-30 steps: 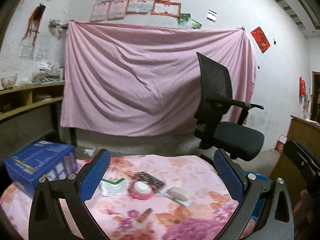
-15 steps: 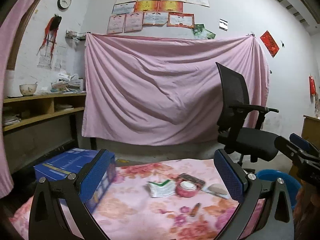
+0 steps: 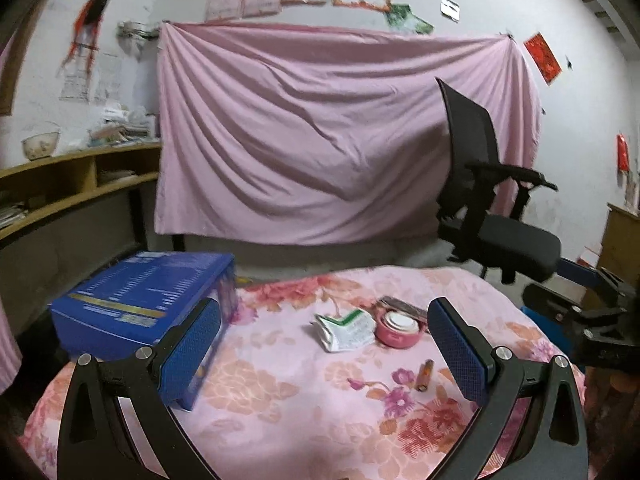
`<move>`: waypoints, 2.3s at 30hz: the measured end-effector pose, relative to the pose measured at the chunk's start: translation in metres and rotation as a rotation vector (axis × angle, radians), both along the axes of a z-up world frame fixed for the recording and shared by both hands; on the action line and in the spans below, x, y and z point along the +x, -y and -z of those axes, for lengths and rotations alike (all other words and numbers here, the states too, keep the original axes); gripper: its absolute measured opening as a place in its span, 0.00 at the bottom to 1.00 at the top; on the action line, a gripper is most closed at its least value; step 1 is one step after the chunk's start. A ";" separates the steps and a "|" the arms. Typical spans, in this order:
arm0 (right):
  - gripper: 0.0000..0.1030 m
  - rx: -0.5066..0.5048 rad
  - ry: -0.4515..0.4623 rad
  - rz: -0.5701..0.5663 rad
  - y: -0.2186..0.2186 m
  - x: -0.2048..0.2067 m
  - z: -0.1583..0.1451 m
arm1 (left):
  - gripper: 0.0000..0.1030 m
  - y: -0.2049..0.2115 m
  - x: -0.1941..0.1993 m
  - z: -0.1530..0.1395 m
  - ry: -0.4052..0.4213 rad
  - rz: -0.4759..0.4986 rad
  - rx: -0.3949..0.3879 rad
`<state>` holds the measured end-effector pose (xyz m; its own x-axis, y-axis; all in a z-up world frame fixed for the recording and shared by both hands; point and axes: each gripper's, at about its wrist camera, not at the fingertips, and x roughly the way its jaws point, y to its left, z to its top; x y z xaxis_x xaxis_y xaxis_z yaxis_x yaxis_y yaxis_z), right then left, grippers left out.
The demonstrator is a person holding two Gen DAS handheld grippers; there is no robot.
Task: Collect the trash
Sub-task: 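Move both open tools back over the trash on the table, then grasp the orange battery with the left tool while the right tool grasps the white soap bar, then carry the battery and soap bar with both tools over the blue bucket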
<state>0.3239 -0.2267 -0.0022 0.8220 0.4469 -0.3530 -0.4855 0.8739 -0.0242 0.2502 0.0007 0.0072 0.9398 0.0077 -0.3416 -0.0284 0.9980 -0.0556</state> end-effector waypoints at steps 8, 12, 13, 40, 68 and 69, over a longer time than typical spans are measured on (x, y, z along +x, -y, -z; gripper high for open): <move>0.78 0.002 -0.189 0.015 0.004 0.033 0.014 | 0.93 0.017 0.039 0.012 -0.190 0.166 -0.021; 0.68 -0.029 -0.306 0.044 0.005 0.052 0.027 | 0.67 0.023 0.059 0.025 -0.318 0.291 -0.061; 0.66 -0.033 -0.326 0.047 0.005 0.056 0.029 | 0.61 0.026 0.065 0.029 -0.354 0.317 -0.071; 0.27 -0.084 -0.570 -0.048 -0.007 0.097 0.065 | 0.07 0.066 0.108 0.058 -0.610 0.359 -0.023; 0.27 0.275 0.005 -0.048 0.065 -0.015 -0.028 | 0.07 0.092 0.036 -0.046 0.023 0.205 -0.045; 0.27 0.288 0.032 -0.040 0.069 -0.019 -0.031 | 0.07 0.096 0.034 -0.050 0.042 0.210 -0.040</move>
